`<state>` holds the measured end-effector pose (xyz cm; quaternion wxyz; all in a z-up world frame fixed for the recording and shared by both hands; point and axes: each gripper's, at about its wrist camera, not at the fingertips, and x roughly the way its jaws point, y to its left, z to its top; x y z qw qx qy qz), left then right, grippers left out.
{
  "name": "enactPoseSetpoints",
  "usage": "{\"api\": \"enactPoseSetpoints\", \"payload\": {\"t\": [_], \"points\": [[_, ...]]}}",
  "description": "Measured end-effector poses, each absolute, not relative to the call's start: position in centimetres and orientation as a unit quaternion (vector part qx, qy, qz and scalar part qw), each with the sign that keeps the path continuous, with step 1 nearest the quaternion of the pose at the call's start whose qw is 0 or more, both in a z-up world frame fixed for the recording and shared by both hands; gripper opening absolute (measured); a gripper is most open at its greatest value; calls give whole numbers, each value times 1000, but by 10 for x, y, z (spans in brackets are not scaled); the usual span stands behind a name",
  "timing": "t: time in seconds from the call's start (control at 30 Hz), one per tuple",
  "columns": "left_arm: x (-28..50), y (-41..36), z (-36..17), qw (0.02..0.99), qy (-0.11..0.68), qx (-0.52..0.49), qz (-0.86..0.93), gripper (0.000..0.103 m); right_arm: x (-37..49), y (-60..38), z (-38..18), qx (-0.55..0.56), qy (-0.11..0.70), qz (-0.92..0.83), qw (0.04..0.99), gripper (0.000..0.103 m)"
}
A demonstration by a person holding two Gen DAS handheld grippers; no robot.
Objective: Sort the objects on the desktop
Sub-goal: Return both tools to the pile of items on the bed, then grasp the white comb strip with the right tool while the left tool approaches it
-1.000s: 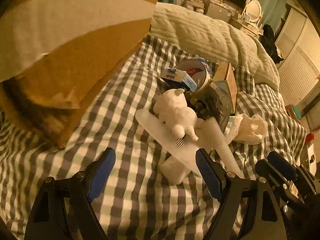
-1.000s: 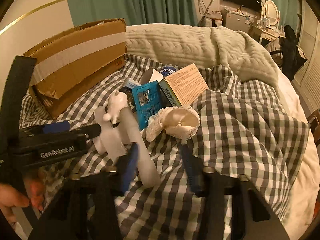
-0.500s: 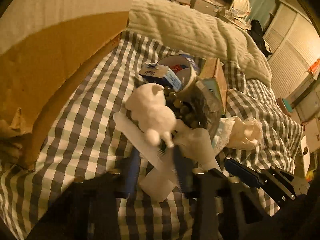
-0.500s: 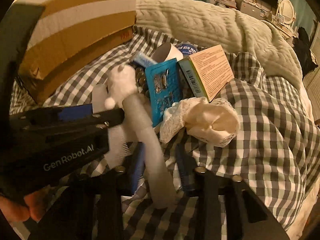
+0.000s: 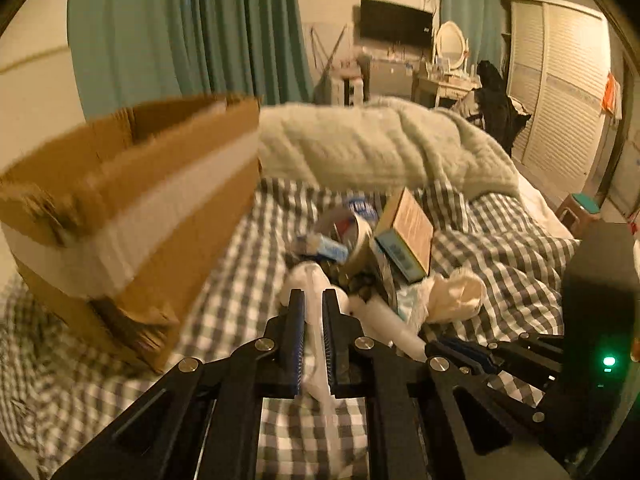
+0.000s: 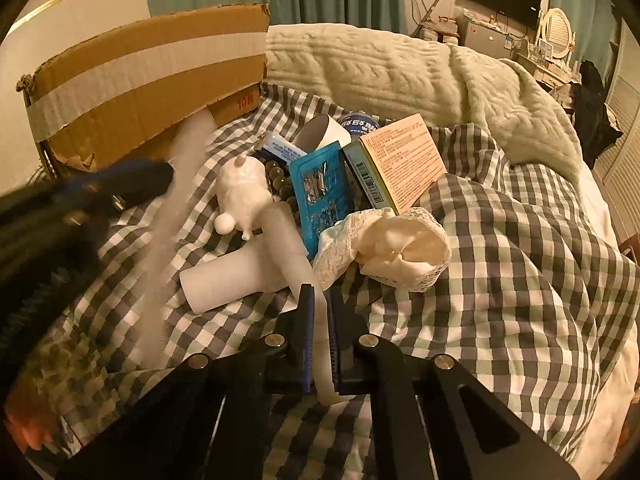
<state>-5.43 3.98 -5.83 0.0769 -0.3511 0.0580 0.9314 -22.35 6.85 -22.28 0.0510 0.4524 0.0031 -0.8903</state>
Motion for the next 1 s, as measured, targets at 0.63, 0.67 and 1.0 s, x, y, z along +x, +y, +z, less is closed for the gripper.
{"api": "enactPoseSetpoints", "payload": {"t": [0.63, 0.67, 1.0], "points": [[-72, 24, -94, 105, 7, -451, 886, 28, -236, 72, -253, 519, -22, -851, 77, 7], [-74, 23, -98, 104, 4, -460, 882, 46, -235, 72, -254, 518, -21, -852, 76, 7], [-94, 0, -131, 93, -63, -519, 847, 9, -234, 69, -260, 497, -13, -865, 70, 5]]}}
